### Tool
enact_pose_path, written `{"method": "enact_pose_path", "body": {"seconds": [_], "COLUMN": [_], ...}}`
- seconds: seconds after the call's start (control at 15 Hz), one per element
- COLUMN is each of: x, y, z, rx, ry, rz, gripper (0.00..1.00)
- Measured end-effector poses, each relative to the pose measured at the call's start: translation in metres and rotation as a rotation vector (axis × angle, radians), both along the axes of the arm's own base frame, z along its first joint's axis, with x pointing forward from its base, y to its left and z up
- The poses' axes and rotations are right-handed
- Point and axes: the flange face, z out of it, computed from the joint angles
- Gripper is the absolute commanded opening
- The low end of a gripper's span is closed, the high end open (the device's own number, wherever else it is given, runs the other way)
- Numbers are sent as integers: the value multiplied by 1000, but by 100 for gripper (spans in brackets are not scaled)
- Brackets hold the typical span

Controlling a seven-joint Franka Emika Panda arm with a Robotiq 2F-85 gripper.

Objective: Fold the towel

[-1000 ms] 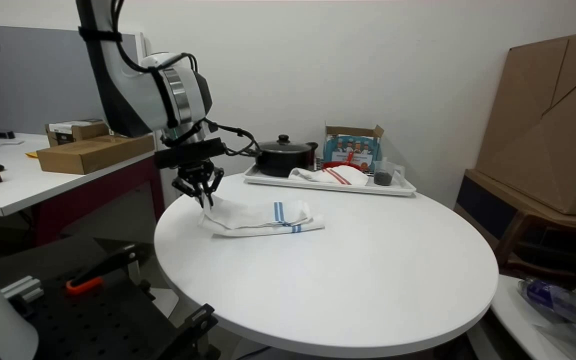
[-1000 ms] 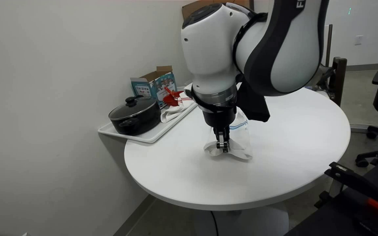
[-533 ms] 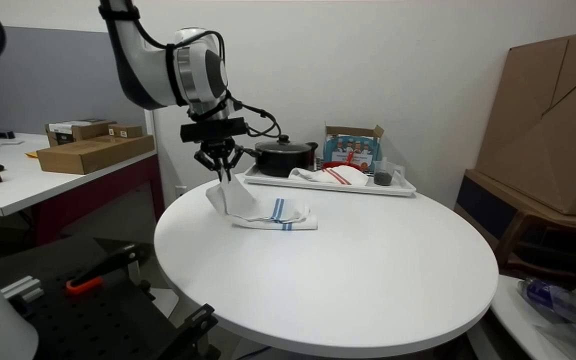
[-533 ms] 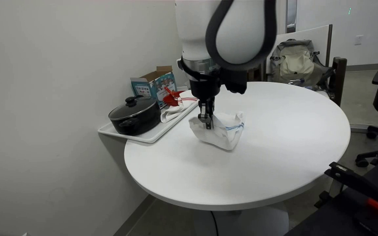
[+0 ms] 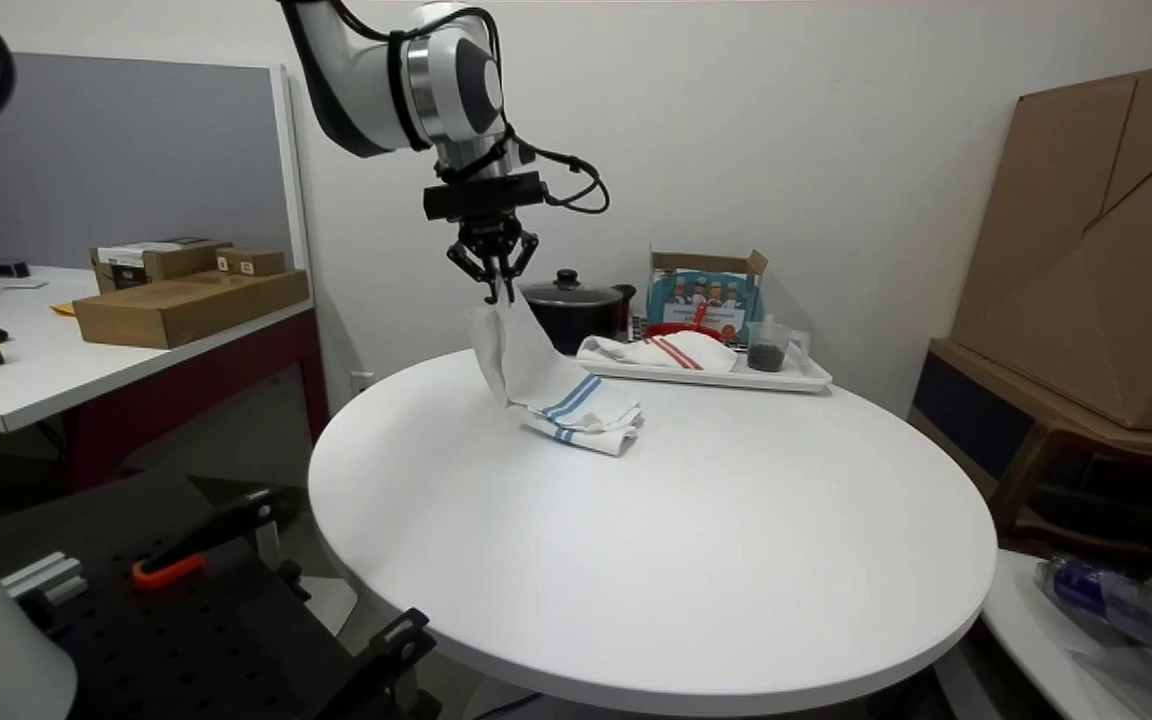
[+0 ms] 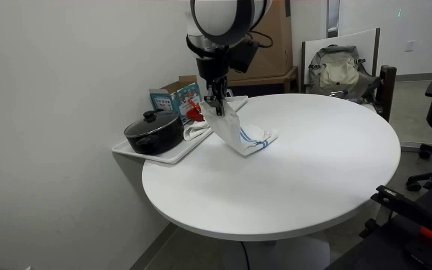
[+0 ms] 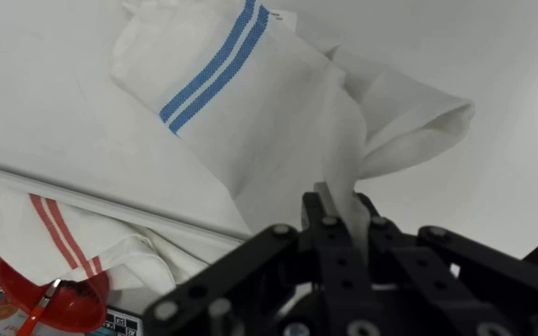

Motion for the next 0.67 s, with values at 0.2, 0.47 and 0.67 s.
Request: {"method": "enact_pose_path", "body": {"seconds": [0.2,0.47,0.67], "x": [9,25,44], "y": [1,-8,-27], "z": [-5,-35,-63], "rx": [-12,-21,-28], "ry": [33,125,190], "rz": [-20,-72,-139], "gripper": [1,1,1]}}
